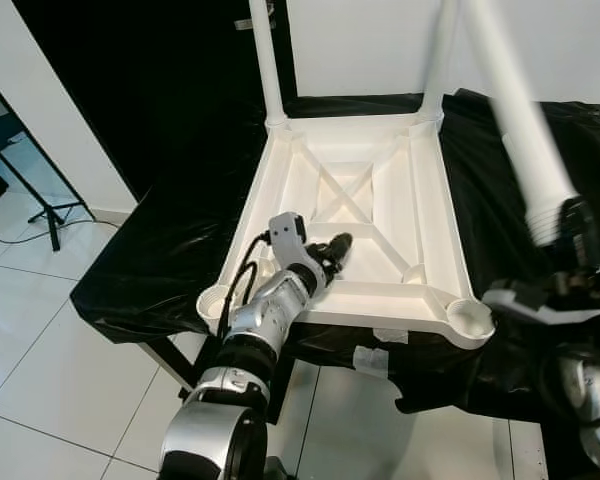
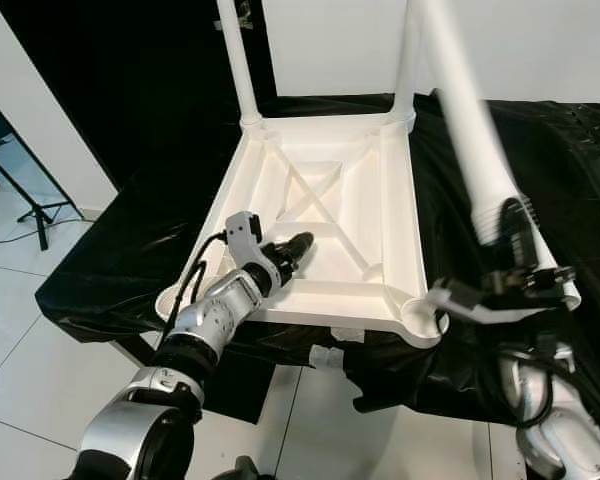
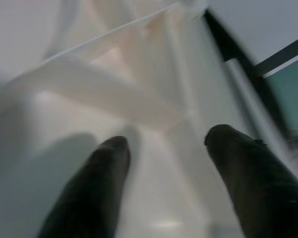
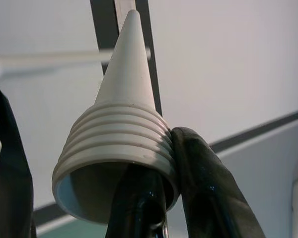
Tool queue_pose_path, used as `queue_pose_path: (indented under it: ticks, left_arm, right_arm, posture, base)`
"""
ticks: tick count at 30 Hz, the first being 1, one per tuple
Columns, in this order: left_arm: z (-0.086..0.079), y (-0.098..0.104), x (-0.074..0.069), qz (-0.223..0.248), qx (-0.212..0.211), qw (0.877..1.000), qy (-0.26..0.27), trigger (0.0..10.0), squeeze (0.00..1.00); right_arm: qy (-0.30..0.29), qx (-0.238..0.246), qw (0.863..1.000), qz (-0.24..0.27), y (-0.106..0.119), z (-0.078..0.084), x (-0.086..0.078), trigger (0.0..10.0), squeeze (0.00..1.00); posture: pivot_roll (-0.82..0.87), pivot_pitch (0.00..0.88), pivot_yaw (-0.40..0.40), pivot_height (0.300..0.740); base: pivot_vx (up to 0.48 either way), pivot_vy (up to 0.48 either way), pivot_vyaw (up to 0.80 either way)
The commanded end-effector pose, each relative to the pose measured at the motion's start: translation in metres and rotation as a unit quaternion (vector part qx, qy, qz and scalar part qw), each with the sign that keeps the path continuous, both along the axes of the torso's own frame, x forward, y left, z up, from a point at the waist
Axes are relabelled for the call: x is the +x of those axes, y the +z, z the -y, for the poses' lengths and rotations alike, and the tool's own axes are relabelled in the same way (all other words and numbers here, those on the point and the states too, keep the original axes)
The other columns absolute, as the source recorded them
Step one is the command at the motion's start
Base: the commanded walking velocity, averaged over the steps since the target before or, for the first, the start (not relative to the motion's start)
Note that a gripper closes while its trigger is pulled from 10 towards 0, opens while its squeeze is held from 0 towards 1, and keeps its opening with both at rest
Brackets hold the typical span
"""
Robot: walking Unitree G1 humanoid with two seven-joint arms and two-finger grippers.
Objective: Building children table
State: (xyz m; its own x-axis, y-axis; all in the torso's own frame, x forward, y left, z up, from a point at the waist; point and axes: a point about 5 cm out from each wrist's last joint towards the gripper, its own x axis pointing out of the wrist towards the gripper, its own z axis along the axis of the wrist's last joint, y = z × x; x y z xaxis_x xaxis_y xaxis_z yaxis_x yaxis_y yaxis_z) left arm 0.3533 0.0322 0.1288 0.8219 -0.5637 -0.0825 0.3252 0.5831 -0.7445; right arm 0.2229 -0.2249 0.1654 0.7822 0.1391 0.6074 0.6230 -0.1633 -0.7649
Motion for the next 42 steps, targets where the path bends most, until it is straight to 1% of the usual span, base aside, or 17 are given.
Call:
queue_pose_path:
  ticks: [1, 3, 4, 5, 6, 7, 8, 9, 10, 11, 12, 13, 26, 29, 35, 39, 42]
  left_arm:
    - [0.034, 0.052, -0.017, 0.191, -0.208, 0.934, -0.22, 10.0, 1.0]
    - [0.03, 0.064, -0.015, 0.191, -0.267, 0.917, -0.226, 10.0, 1.0]
    - [0.028, 0.071, -0.015, 0.197, -0.293, 0.907, -0.23, 10.0, 0.27]
    - [0.028, 0.071, -0.015, 0.197, -0.293, 0.907, -0.23, 10.0, 0.27]
    - [0.026, 0.075, -0.015, 0.202, -0.307, 0.901, -0.232, 10.0, 0.27]
    - [0.024, 0.08, -0.015, 0.206, -0.33, 0.891, -0.232, 10.0, 0.0]
    - [0.024, 0.08, -0.015, 0.206, -0.33, 0.891, -0.232, 10.0, 0.0]
    - [0.021, 0.089, -0.015, 0.212, -0.357, 0.88, -0.232, 10.0, 0.0]
    - [0.021, 0.089, -0.015, 0.212, -0.357, 0.88, -0.232, 10.0, 0.0]
    - [0.02, 0.096, -0.016, 0.223, -0.369, 0.871, -0.236, 10.0, 0.0]
    - [0.02, 0.096, -0.016, 0.223, -0.369, 0.871, -0.236, 10.0, 0.0]
    - [0.02, 0.101, -0.017, 0.231, -0.376, 0.863, -0.244, 10.0, 0.0]
    - [0.037, 0.124, -0.02, 0.232, -0.389, 0.849, -0.272, 10.0, 0.0]
    - [0.038, 0.124, -0.02, 0.229, -0.385, 0.851, -0.275, 10.0, 0.0]
    - [0.049, 0.116, -0.022, 0.21, -0.347, 0.865, -0.294, 10.0, 0.0]
    - [0.05, 0.114, -0.022, 0.204, -0.34, 0.868, -0.297, 10.0, 0.0]
    - [0.054, 0.108, -0.022, 0.194, -0.322, 0.878, -0.297, 10.0, 0.0]
  right_arm:
    - [0.029, -0.014, 0.999, 0.011, 0.001, -0.007, -0.004, 0.0, 0.0]
    - [0.044, -0.024, 0.999, 0.005, -0.003, -0.01, -0.007, 0.0, 0.0]
    - [0.053, -0.03, 0.998, -0.002, -0.007, -0.011, -0.008, 0.0, 0.0]
    - [0.053, -0.03, 0.998, -0.002, -0.007, -0.011, -0.008, 0.0, 0.0]
    - [0.058, -0.033, 0.998, -0.007, -0.009, -0.012, -0.009, 0.0, 0.0]
    - [0.065, -0.037, 0.997, -0.014, -0.012, -0.013, -0.01, 0.0, 0.0]
    - [0.065, -0.037, 0.997, -0.014, -0.012, -0.013, -0.01, 0.0, 0.0]
    - [0.074, -0.041, 0.996, -0.023, -0.015, -0.014, -0.011, 0.0, 0.0]
    - [0.074, -0.041, 0.996, -0.023, -0.015, -0.014, -0.011, 0.0, 0.0]
    - [0.082, -0.042, 0.995, -0.031, -0.018, -0.015, -0.012, 0.0, 0.0]
    - [0.082, -0.042, 0.995, -0.031, -0.018, -0.015, -0.012, 0.0, 0.0]
    - [0.09, -0.044, 0.994, -0.037, -0.021, -0.016, -0.013, 0.0, 0.0]
    - [0.151, -0.063, 0.983, -0.078, -0.041, -0.028, -0.026, 0.0, 0.0]
    - [0.156, -0.066, 0.982, -0.077, -0.042, -0.029, -0.027, 0.0, 0.0]
    - [0.174, -0.082, 0.98, -0.056, -0.042, -0.031, -0.036, 0.0, 0.0]
    - [0.178, -0.085, 0.979, -0.051, -0.041, -0.032, -0.038, 0.0, 0.0]
    - [0.182, -0.087, 0.979, -0.043, -0.042, -0.033, -0.04, 0.0, 0.0]
  posture:
    - [-0.03, 0.0, 0.074, 0.74]
    - [-0.03, 0.0, 0.074, 0.74]
    - [-0.02, 0.0, 0.072, 0.74]
    - [-0.02, 0.0, 0.072, 0.74]
    - [-0.02, 0.0, 0.072, 0.74]
    - [-0.02, 0.0, 0.069, 0.74]
    - [-0.02, 0.0, 0.069, 0.74]
    - [-0.02, 0.0, 0.069, 0.74]
    - [-0.02, 0.0, 0.069, 0.74]
    - [-0.02, 0.0, 0.066, 0.74]
    - [-0.02, 0.0, 0.066, 0.74]
    - [-0.02, 0.0, 0.065, 0.74]
    - [-0.01, 0.0, 0.069, 0.74]
    - [-0.01, 0.0, 0.073, 0.74]
    - [-0.02, 0.0, 0.079, 0.74]
    - [-0.02, 0.0, 0.08, 0.74]
    - [-0.02, 0.0, 0.082, 0.74]
  base:
    - [0.0, 0.0, 0.0]
    - [0.0, 0.0, 0.0]
    - [0.0, 0.0, 0.0]
    - [0.0, 0.0, 0.0]
    - [0.0, 0.0, 0.0]
    - [0.0, 0.0, 0.0]
    - [0.0, 0.0, 0.0]
    - [0.0, 0.0, 0.0]
    - [0.0, 0.0, 0.0]
    - [0.0, 0.0, 0.0]
    - [0.0, 0.0, 0.0]
    - [0.0, 0.0, 0.0]
    - [0.0, 0.0, 0.0]
    - [0.0, 0.0, 0.0]
    - [0.0, 0.0, 0.0]
    - [0.0, 0.0, 0.0]
    - [0.0, 0.0, 0.0]
